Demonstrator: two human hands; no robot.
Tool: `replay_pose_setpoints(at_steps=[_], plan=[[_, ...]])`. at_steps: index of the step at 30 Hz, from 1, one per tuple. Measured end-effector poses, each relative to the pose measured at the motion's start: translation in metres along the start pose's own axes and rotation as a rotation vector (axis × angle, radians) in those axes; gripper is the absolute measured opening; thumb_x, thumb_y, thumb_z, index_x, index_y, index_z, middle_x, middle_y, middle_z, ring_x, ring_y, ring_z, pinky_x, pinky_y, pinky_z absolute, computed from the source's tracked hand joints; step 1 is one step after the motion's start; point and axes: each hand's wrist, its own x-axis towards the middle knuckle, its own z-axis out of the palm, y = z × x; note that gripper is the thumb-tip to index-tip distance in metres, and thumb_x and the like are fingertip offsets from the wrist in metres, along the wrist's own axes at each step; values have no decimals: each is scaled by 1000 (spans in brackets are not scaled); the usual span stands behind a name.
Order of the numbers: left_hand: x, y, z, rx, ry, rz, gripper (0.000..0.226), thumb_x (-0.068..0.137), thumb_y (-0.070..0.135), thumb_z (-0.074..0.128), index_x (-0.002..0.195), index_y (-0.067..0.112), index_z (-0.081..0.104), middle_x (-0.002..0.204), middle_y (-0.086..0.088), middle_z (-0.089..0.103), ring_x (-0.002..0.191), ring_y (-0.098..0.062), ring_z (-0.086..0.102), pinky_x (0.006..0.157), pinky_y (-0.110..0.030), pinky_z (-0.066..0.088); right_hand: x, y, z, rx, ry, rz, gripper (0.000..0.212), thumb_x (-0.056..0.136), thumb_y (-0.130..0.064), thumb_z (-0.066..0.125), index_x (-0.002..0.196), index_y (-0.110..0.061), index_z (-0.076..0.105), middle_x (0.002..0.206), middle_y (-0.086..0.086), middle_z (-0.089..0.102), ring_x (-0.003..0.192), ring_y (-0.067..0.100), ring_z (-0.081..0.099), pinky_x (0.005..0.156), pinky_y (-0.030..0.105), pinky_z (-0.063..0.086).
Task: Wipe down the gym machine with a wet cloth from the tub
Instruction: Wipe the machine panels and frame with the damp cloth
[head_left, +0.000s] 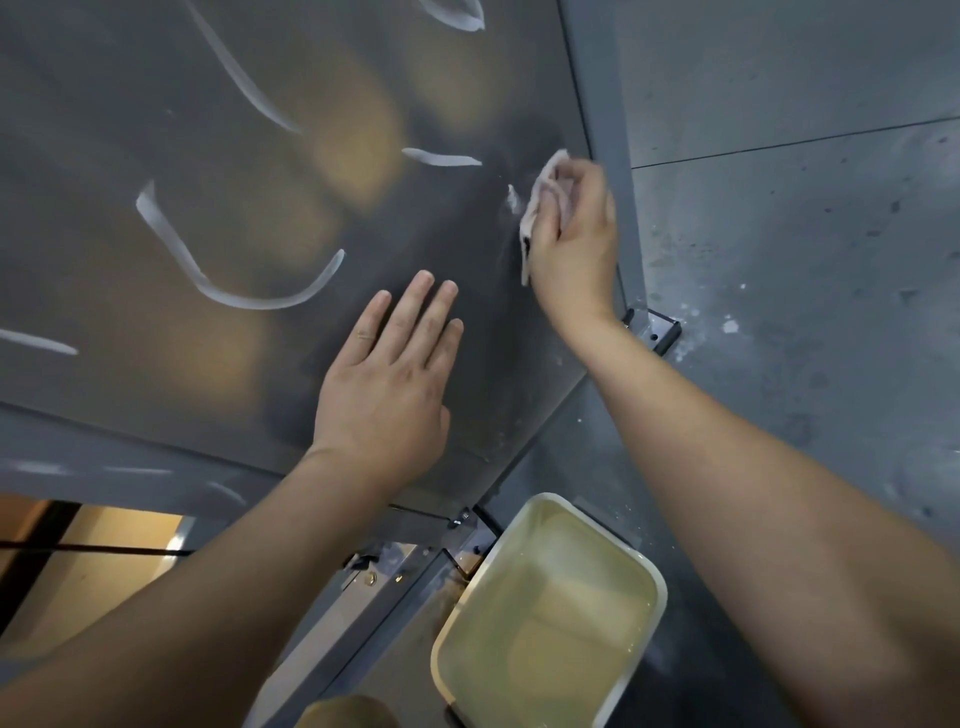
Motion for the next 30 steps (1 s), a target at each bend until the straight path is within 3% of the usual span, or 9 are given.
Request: replay_pose_setpoints(at_steps=[3,6,11,15,19,22,24,27,30], plan=[[0,1,1,2,2,-3,78,89,40,48,161,16,29,172,-9,-1,158,-28,-10,126,-47,-10,-6,-15,9,5,14,-86,28,102,-13,55,125,0,62,114,16,61,103,20,59,89,11,39],[0,-1,0,-3,3,-6,77,90,39,48,161,16,29,172,-9,0,158,-27,-9,127,-47,-9,-33,-1,5,-46,-149,-220,25,101,-13,56,121,-1,65,105,16,58,91,24,59,80,27,47],[-1,2,0,25,-16,1,79,91,42,45,163,17,23,171,-9,-6,157,-28,-14,126,-48,-10,-7,-5,2,-91,-13,-54,17,99,-10,53,111,0,61,106,17,61,93,29,57,80,42,47],[-1,3,-1,4,16,-11,78,87,39,51,159,14,35,171,-9,8,159,-27,-3,127,-48,-4,-29,-19,-1,-87,-241,-406,27,99,-16,53,118,-2,66,105,17,57,85,32,61,73,37,51],[0,1,-3,41,-26,3,78,91,42,41,163,18,23,171,-8,-6,157,-27,-14,127,-47,-9,-13,6,-8,-139,-52,-79,21,99,-17,53,109,-3,64,110,18,51,80,33,61,72,43,54],[-1,1,-2,30,-6,0,78,89,41,46,161,16,30,172,-9,0,158,-28,-9,127,-47,-7,-13,0,-8,-55,-82,-16,19,96,-12,60,111,-1,62,118,17,49,84,6,54,81,9,47],[-1,2,-2,24,-1,-1,78,88,41,47,160,16,32,171,-9,2,158,-27,-8,127,-47,-7,-20,-2,-8,-26,-113,-65,17,94,-11,63,109,-2,64,119,13,50,90,0,51,85,0,37],[0,1,-3,28,-14,3,78,90,42,43,162,17,27,171,-9,-3,158,-27,-12,127,-47,-9,-24,-1,-8,20,-91,-60,7,95,-11,64,96,-4,64,110,8,52,94,9,57,90,14,47],[-1,0,-2,30,-7,9,77,90,41,43,162,17,27,171,-9,-2,158,-27,-10,127,-47,-8,-12,-9,-9,84,-96,-21,11,93,-8,58,104,-8,59,110,6,58,103,17,62,92,37,53]])
